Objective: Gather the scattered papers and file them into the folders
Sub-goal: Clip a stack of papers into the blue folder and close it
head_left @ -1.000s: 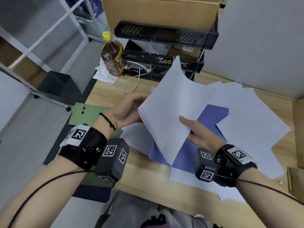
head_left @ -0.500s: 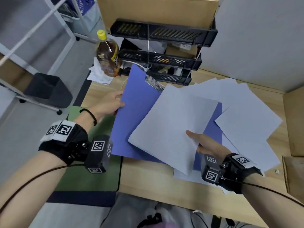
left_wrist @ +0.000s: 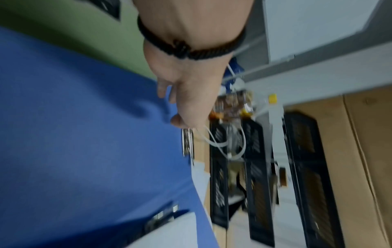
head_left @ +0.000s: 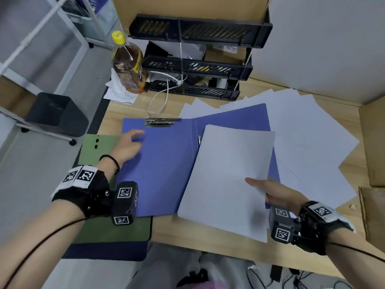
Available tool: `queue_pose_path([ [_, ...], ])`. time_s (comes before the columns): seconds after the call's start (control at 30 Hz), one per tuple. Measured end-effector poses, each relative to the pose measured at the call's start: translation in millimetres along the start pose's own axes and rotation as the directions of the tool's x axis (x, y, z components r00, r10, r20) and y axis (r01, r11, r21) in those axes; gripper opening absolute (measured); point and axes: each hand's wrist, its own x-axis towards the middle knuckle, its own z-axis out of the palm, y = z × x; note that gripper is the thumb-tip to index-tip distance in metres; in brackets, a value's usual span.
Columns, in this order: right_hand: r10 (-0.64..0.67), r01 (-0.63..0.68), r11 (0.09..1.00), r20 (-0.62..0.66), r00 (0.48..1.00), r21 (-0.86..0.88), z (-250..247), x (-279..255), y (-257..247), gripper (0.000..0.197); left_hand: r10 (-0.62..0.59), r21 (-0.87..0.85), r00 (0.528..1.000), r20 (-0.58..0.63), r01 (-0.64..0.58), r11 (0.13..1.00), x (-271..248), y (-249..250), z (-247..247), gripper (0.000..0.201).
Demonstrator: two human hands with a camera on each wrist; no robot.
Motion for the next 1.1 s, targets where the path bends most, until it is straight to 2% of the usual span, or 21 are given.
queue_pose_path([
  [0.07,-0.025,0.025,1.000,-0.034,0.999,0.008,-13,-9,2,0.033,0.032,0.090,0.991,0.127,-0.044,0.995,6,20,24,0.046],
  [0.17,-0.048,0.045,0.999,-0.096,0.994,-0.030,-36,-13,6,0.032,0.013,0.172,0.960,0.281,-0.064,0.983,9,39,67,0.050],
  [0.3,-0.030,0.016,0.992,-0.114,0.993,-0.128,-61,-9,7,0.038,-0.038,0.321,0.926,0.376,-0.092,0.943,10,41,102,0.055],
  [0.4,-0.016,-0.008,0.961,-0.085,0.996,-0.277,-64,-3,-7,0.029,-0.079,0.427,0.917,0.390,-0.105,0.898,14,41,111,0.057],
  [0.47,-0.013,-0.008,0.934,-0.056,0.998,-0.357,-62,4,-20,0.026,-0.078,0.419,0.912,0.403,-0.108,0.901,16,42,111,0.059],
  [0.67,-0.020,0.029,0.912,0.024,1.000,-0.408,-58,38,-46,0.016,-0.088,0.355,0.902,0.423,-0.075,0.932,22,37,97,0.056],
  [0.8,-0.008,0.038,0.889,0.067,0.998,-0.457,-58,58,-61,0.038,-0.089,0.285,0.904,0.419,-0.038,0.958,21,35,92,0.051],
  [0.87,0.025,0.004,0.873,0.054,0.998,-0.489,-65,67,-64,0.044,-0.092,0.248,0.908,0.408,-0.014,0.969,20,37,93,0.050],
  [0.97,0.064,-0.050,0.853,0.009,0.998,-0.519,-81,84,-62,0.068,-0.091,0.187,0.921,0.380,0.020,0.982,22,43,95,0.051],
  [1.0,0.075,-0.068,0.844,-0.008,0.997,-0.533,-84,88,-60,0.071,-0.088,0.173,0.926,0.367,0.025,0.985,22,47,96,0.051],
  [1.1,0.078,-0.063,0.852,0.007,0.997,-0.520,-73,81,-65,0.039,-0.083,0.140,0.939,0.335,0.038,0.989,27,59,107,0.050],
])
